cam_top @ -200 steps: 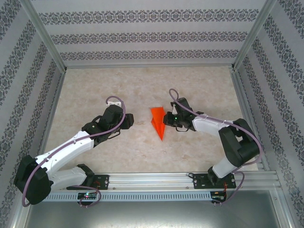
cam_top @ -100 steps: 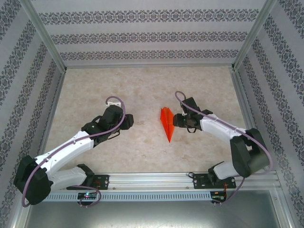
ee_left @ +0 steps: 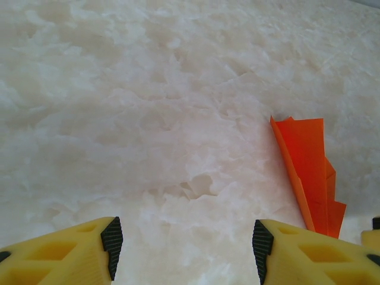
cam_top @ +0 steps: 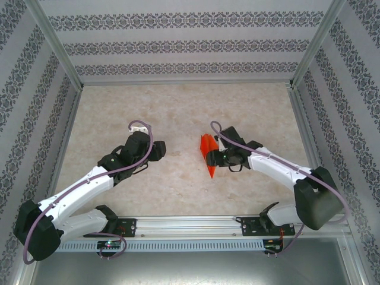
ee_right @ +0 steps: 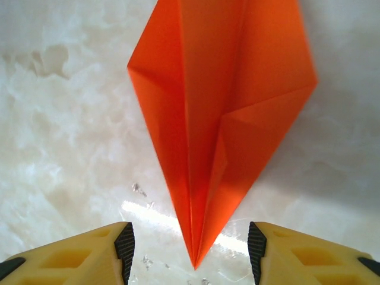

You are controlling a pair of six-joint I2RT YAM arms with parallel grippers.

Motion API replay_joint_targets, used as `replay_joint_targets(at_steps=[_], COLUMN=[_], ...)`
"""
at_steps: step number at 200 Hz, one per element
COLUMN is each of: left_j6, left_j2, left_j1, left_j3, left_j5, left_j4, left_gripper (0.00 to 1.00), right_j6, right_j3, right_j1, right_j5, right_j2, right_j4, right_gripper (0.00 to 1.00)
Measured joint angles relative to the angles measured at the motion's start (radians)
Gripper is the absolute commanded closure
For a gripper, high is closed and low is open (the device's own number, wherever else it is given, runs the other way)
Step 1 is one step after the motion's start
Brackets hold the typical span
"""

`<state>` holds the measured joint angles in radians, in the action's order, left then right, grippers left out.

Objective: Fold a paper plane with a square sheet of paper (fold left side to right side)
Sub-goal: Turn over the paper plane at the center of the table, then pick up the paper plane at the center of the table.

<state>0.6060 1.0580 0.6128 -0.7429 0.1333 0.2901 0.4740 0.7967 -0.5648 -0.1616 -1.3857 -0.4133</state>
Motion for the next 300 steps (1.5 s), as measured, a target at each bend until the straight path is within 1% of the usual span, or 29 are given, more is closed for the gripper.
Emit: replay_joint_targets(at_steps=[51,67,83,117,165,190,203,223,239,262,300], left_j6=[0.0,0.0,0.0,0.0,0.0,0.0,0.0,0.0,0.0,-0.001,-0.01], left_j2=[0.0,0.0,0.0,0.0,0.002,0.002,0.002,0.002,0.002,0.002,-0.014], left_j1=[0.0,0.0,0.0,0.0,0.0,0.0,0.0,0.0,0.0,0.0,0.0], left_j3=[0.0,0.0,0.0,0.0,0.0,0.0,0.0,0.0,0.0,0.0,0.007], left_j5=[0.003,0.003,0.003,0.003,0.003,0.003,0.003,0.003,0.003,0.002,-0.003], left_j4=[0.003,0.003,0.003,0.003,0.005,0.013,0.014,0.016,0.018,0.018,0.017], left_gripper=[0.36,0.36,0.36,0.36,0.36,0.36,0.36,0.36,0.35,0.23,0.01], right_j6=[0.005,0.01,0.019,0.019,0.019,0.02,0.02,0.027,0.028,0.035,0.054], right_j3=[0.042,0.054,0.061,0.08,0.105,0.119,0.134,0.169,0.197,0.279,0.539], right_j1=[-0.042,-0.047,-0.053,-0.053,-0.055,-0.06,-0.067,-0.068,-0.065,-0.041,0.039], right_j5=[0.043,0.05,0.059,0.08,0.098,0.106,0.116,0.127,0.129,0.131,0.154], right_j2=[-0.144,-0.164,-0.172,-0.192,-0.242,-0.285,-0.31,-0.34,-0.357,-0.385,-0.503], right_j4=[-0.018,-0.017,-0.016,-0.017,-0.011,-0.003,-0.002,-0.002,-0.002,-0.038,-0.106], right_gripper=[0.51,0.56,0.63,0.75,0.77,0.8,0.84,0.96,0.97,0.97,0.98])
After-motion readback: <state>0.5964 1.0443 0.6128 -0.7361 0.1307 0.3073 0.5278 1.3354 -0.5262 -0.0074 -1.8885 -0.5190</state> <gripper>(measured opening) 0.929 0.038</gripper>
